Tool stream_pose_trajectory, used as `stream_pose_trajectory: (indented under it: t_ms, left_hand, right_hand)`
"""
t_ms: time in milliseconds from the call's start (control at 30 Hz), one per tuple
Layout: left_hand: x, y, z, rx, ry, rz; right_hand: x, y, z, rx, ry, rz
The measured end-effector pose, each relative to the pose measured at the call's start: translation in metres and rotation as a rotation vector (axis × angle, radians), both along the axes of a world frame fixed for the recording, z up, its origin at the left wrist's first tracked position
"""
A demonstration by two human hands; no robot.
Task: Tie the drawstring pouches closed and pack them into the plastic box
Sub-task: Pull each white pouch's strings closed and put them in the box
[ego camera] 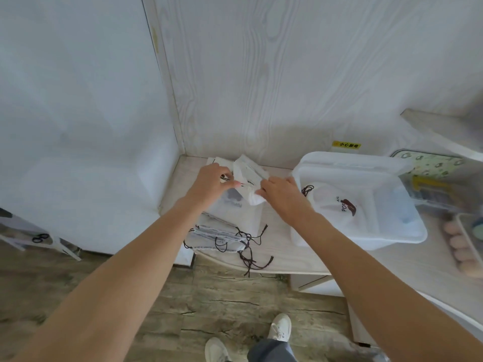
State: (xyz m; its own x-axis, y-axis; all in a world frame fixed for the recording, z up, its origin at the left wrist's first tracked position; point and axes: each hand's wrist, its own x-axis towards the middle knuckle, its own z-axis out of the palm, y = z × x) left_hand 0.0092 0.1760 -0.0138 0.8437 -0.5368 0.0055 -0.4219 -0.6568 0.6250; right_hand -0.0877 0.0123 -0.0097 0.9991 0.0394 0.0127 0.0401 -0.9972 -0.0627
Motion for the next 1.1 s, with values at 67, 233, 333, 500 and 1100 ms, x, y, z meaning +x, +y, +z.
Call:
stream_pose_trajectory:
  t_ms: [67, 233, 333, 500, 1100]
  left_hand:
    - [0.002, 0.004, 0.0, 0.035, -0.01, -0.035]
    - [0.006, 0.006, 0.007, 0.121, -0.085, 0.036]
    - [0.0, 0.007, 0.007, 0.244, -0.128, 0.042]
    - [-0.017, 0.008, 0.006, 0.517, -0.169, 0.074]
    - [-0.041, 0.003, 0.003, -1.273, 1.424, 0.213]
  right_hand:
    - [-0.003, 0.001, 0.004, -0.11, -0.053, 0.045]
    - [-0.005, 0.002, 0.009, -0.128, -0.203, -0.051]
    - [-0.01, 0.01, 0.011, -0.207, -0.125, -0.118]
    - [-0.018, 0.029, 0.014, -0.014, 0.056, -0.372]
    - [-0.026, 0.034, 0.013, 2.135, 0.026, -0.888]
